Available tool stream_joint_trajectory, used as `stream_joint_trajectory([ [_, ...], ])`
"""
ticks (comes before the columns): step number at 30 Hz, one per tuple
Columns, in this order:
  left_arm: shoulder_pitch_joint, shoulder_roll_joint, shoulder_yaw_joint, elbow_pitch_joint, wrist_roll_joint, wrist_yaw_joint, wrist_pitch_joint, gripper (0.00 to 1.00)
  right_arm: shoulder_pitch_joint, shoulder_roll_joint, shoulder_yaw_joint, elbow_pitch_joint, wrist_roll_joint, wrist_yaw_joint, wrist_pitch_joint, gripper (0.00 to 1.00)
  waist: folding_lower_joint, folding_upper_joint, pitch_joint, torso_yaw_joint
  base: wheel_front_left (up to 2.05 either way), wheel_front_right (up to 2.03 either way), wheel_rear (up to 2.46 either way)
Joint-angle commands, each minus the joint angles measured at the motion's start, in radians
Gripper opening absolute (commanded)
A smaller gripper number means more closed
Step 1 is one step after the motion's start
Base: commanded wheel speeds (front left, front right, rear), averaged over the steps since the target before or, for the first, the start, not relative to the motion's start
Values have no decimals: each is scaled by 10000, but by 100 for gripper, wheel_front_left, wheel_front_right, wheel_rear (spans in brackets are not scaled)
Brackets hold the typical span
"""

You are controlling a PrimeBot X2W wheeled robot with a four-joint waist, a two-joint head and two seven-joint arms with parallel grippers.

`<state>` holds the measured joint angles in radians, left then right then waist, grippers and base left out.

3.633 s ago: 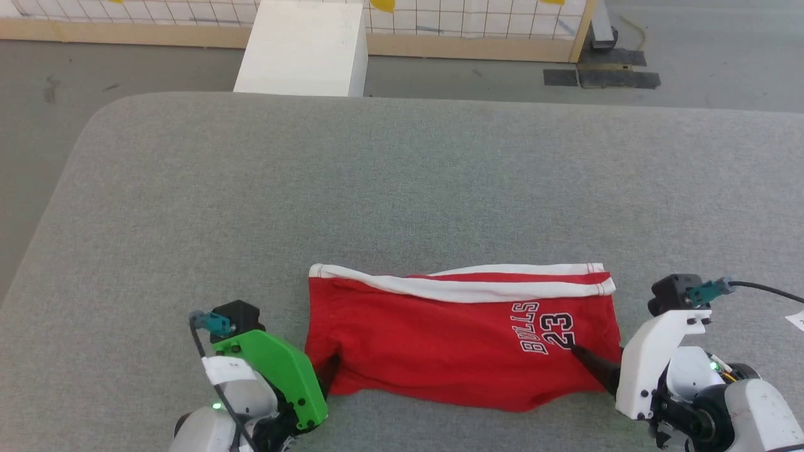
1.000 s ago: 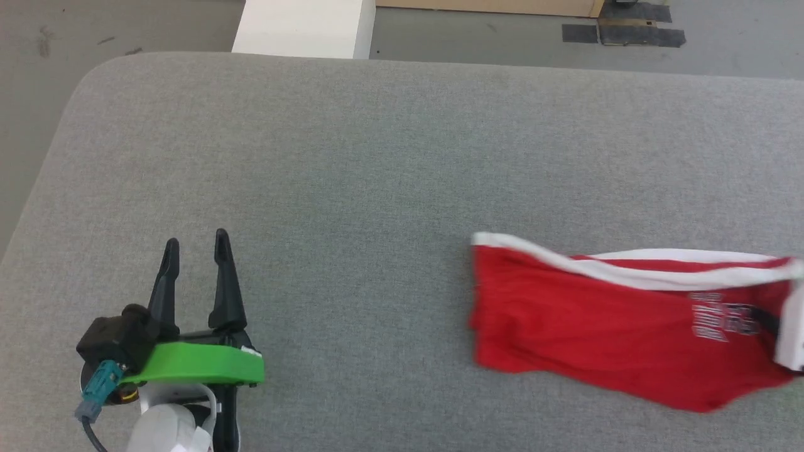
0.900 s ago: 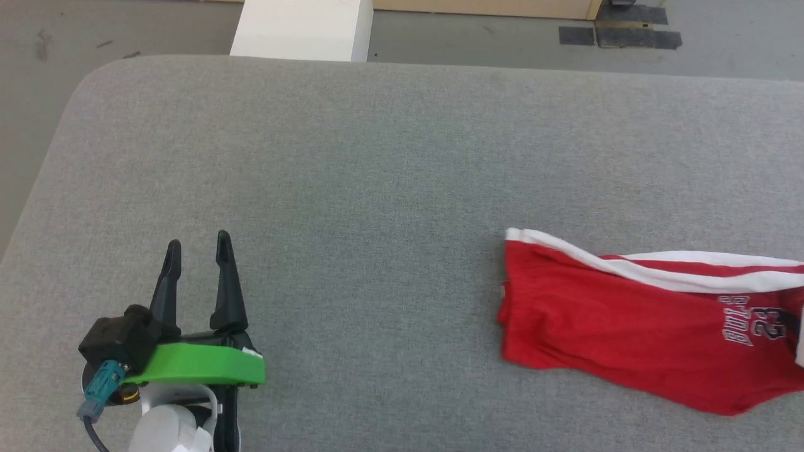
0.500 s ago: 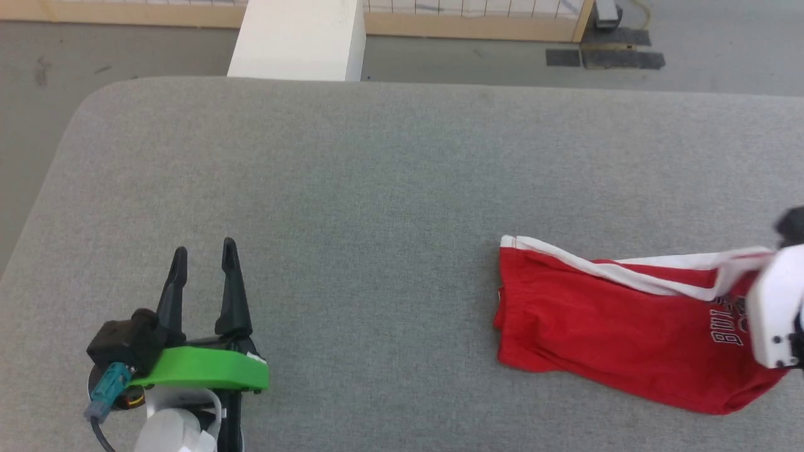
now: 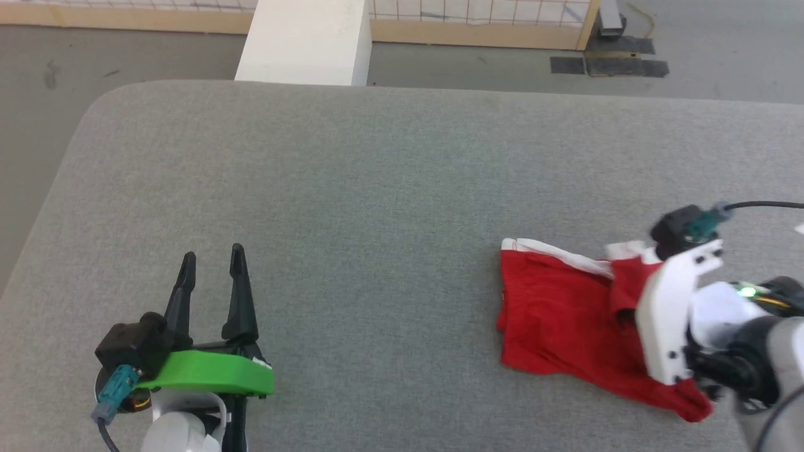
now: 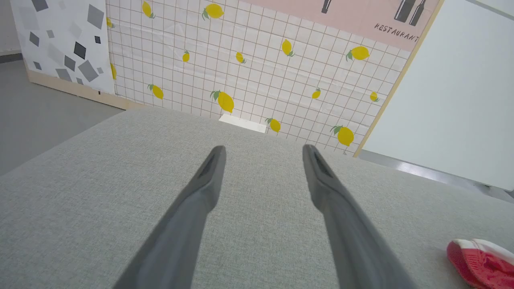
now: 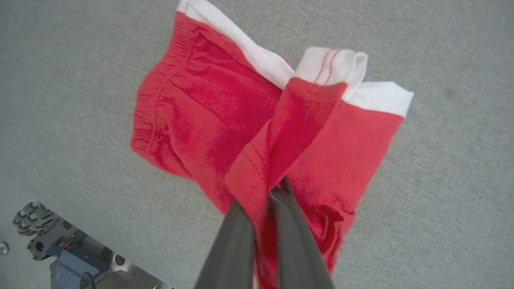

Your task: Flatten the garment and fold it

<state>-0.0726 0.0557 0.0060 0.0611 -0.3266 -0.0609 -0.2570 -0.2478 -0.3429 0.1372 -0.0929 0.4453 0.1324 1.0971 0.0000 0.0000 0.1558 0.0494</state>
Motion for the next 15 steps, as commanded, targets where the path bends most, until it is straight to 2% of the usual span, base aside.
stream_joint_trajectory([
  [1,-35,-32,-2,28,-4,-58,-47,100,-209,247,101,120,101,-17,-212,0,0,0,74,90,0,0,0],
  [15,-128,-44,-72,89,-85,-80,-47,100,-1047,1821,773,1932,-617,-17,-2134,0,0,0,350,368,0,0,0],
])
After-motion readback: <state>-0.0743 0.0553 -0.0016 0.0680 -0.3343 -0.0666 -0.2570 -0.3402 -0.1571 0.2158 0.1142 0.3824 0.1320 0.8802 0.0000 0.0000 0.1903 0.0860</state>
